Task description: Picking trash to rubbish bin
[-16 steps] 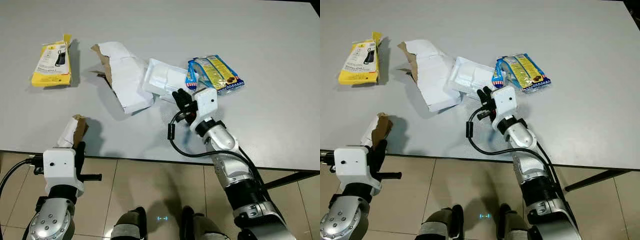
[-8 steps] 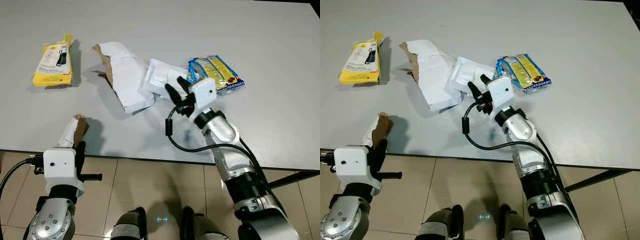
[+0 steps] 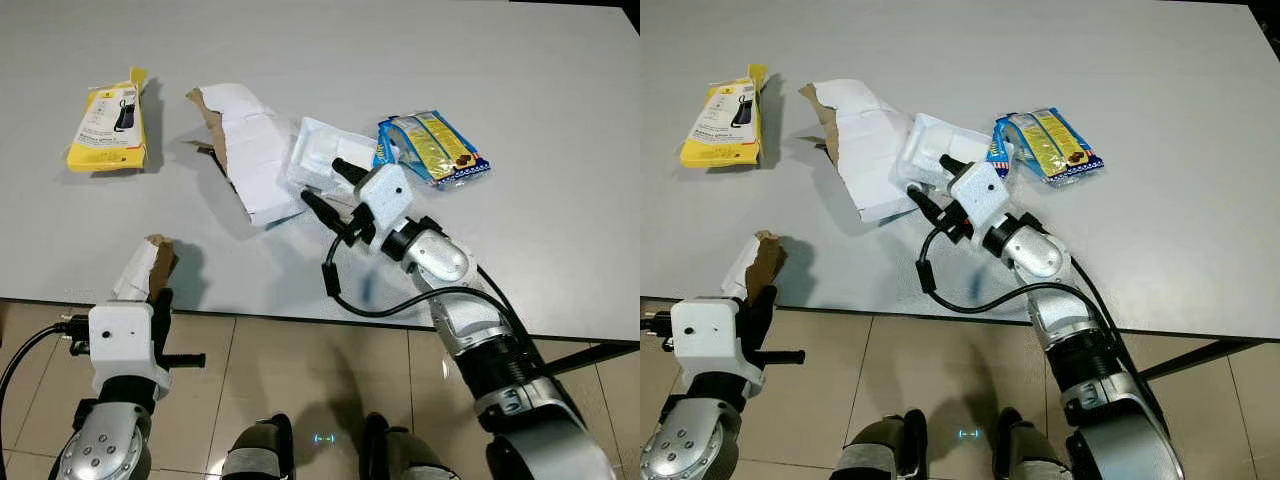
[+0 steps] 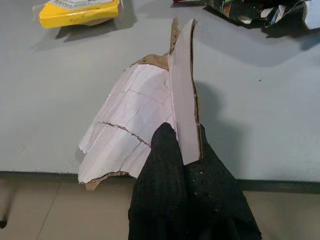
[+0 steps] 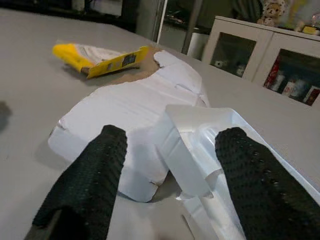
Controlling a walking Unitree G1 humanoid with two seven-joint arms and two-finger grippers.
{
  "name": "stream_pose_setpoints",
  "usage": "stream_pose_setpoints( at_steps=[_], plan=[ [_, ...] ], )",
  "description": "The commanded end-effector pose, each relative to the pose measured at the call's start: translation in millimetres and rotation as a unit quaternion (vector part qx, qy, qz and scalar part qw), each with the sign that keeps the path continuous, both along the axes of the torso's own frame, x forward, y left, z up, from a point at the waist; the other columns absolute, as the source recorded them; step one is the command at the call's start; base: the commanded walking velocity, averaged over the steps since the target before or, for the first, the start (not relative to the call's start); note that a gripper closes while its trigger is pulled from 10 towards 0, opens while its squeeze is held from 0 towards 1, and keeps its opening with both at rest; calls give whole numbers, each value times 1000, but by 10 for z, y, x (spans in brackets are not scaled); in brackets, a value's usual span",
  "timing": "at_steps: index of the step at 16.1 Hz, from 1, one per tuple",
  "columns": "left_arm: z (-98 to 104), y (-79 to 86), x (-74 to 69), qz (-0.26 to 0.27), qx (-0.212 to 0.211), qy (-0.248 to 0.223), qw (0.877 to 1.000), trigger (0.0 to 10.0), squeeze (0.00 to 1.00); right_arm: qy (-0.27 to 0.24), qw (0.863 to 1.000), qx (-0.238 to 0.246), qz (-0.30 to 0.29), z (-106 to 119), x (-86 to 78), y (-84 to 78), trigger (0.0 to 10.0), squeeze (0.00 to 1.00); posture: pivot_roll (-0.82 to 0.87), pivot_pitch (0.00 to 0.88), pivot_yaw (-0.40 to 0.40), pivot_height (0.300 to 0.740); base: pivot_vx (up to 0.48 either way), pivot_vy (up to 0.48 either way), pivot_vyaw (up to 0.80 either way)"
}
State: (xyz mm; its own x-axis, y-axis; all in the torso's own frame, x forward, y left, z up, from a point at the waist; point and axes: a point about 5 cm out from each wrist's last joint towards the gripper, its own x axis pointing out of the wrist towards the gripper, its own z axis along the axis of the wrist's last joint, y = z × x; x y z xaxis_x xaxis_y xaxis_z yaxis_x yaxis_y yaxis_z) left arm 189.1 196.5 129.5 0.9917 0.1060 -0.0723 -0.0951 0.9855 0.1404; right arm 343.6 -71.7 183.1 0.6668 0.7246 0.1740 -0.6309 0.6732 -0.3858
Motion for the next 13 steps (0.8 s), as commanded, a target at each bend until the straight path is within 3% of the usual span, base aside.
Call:
stream_pose_setpoints(
  at_steps=[1,4,5,6,7,13],
  plan=[
    [-9,1,-41,1,6,6,1000,10000,0,-6,1000,-20,13,-16,-5,20,10000,1000,162,261,32,740,0,0,0],
    [-22,-9,-60,1,5,9,1000,10000,0,-12,998,-62,-22,-79,84,-89,10000,1000,162,271,28,740,0,0,0],
    [-25,-9,-68,2,4,10,1000,10000,0,-9,997,-73,-34,-98,114,-125,10000,835,163,274,28,740,0,0,0],
    [-26,-14,-75,2,4,11,1000,10000,0,-9,996,-83,-44,-118,138,-161,10000,333,164,276,26,740,0,0,0],
    [-25,-19,-81,2,4,11,1000,10000,0,-5,995,-87,-53,-137,160,-193,10000,0,165,277,26,740,0,0,0],
    [-33,-26,-103,4,2,14,1000,10000,0,18,991,-117,-58,-240,220,-254,10000,0,164,285,21,740,0,0,0]
  ],
)
